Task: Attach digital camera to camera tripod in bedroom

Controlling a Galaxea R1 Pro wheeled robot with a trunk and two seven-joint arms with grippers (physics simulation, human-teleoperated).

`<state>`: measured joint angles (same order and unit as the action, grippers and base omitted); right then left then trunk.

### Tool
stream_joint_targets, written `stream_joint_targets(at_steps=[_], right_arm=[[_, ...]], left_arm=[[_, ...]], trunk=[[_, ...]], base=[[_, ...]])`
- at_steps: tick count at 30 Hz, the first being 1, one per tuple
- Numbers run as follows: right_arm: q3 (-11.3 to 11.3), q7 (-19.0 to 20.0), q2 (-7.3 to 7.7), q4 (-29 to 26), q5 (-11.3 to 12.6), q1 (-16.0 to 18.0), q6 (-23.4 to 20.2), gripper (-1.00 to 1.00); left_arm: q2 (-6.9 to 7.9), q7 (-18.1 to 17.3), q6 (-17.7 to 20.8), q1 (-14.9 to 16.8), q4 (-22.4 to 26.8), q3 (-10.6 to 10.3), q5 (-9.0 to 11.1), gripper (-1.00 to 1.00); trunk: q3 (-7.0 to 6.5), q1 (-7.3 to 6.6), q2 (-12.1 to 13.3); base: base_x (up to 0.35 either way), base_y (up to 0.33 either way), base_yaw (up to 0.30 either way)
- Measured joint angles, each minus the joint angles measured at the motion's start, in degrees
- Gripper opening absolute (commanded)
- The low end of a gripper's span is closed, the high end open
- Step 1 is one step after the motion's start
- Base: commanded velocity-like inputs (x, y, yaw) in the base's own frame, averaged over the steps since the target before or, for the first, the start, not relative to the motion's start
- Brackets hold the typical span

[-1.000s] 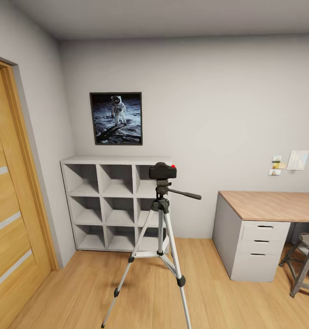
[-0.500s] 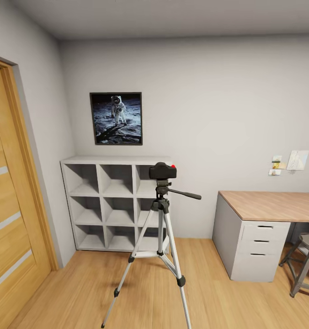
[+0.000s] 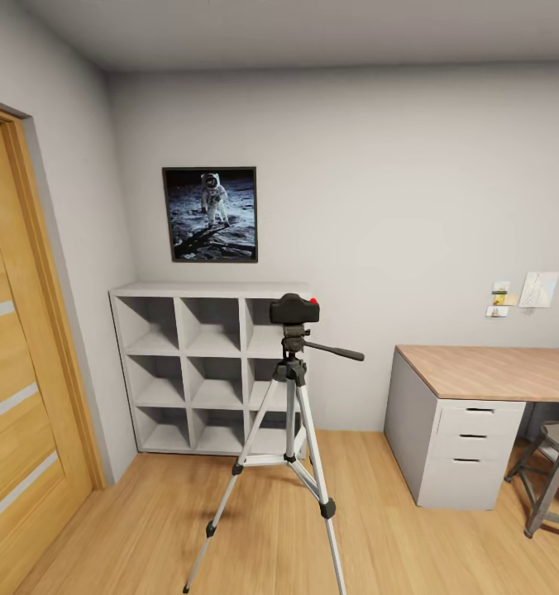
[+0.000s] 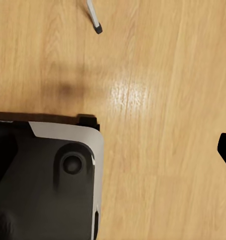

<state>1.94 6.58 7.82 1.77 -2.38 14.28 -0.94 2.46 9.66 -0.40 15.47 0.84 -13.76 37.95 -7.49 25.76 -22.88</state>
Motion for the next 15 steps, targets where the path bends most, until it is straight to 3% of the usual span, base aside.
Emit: stream_joint_targets(at_steps=[15], right_arm=[[-0.24, -0.06, -1.41, 0.0, 0.36, 0.0, 0.05, 1.0]], left_arm=[[0.0, 0.0, 0.0, 0.0, 0.0, 0.0, 0.0, 1.0]], trunk=[[0.0, 0.0, 0.0]], base=[[0.0, 0.0, 0.0]])
